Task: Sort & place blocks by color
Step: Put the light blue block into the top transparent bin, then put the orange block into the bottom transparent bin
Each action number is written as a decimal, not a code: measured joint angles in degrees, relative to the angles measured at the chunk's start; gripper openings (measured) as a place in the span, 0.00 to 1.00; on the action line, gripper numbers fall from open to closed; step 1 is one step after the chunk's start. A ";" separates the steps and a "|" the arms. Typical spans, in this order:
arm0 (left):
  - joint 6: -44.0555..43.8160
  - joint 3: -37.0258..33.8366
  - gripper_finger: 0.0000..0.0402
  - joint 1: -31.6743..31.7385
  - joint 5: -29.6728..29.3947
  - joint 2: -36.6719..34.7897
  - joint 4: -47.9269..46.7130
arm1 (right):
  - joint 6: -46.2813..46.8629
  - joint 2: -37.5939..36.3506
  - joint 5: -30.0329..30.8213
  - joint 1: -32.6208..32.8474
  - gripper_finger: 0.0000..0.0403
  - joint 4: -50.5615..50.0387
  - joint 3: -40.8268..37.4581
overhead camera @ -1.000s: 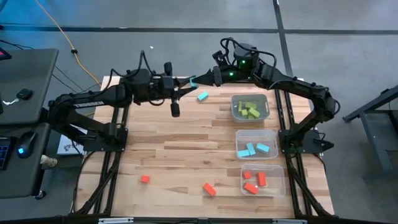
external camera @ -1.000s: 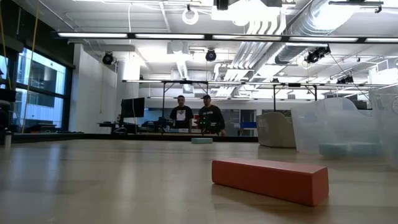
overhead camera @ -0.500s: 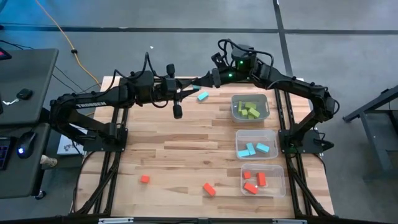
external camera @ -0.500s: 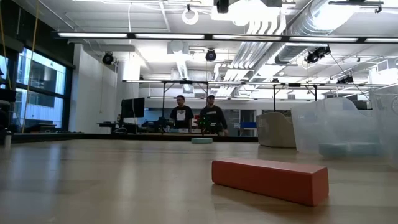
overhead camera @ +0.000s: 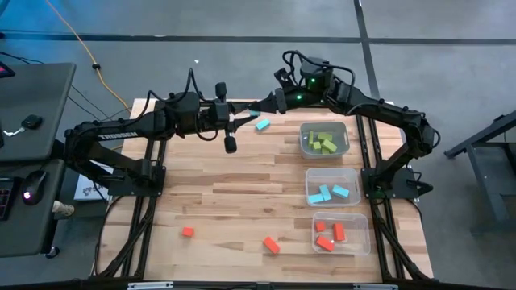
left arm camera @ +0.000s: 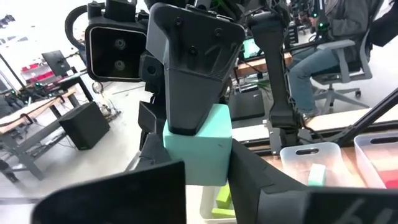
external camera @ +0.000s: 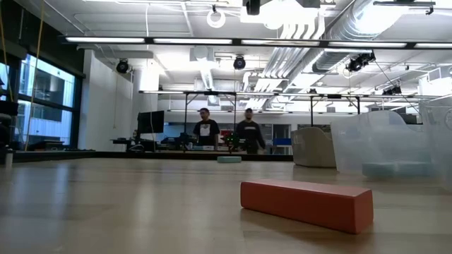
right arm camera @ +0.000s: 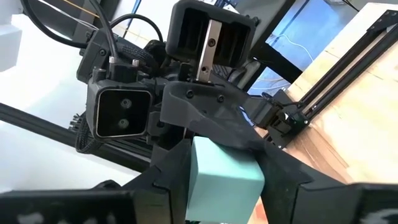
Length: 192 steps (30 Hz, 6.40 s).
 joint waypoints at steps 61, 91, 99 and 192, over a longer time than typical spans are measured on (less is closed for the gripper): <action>-4.64 -0.02 0.50 0.09 -6.05 -0.11 -21.40 | -16.03 -0.11 18.98 6.68 0.32 -54.88 0.04; -10.56 -0.02 0.49 0.07 -7.28 -0.09 -30.42 | 1.14 -0.09 33.27 23.72 0.32 -76.43 -17.59; -10.58 -0.02 0.49 0.07 -7.26 -0.09 -30.40 | 2.51 -0.09 29.17 25.26 0.32 -66.12 -25.89; -39.81 0.04 0.49 -0.70 6.02 -10.28 -53.83 | 3.11 -0.83 23.30 25.18 0.55 -34.57 -20.98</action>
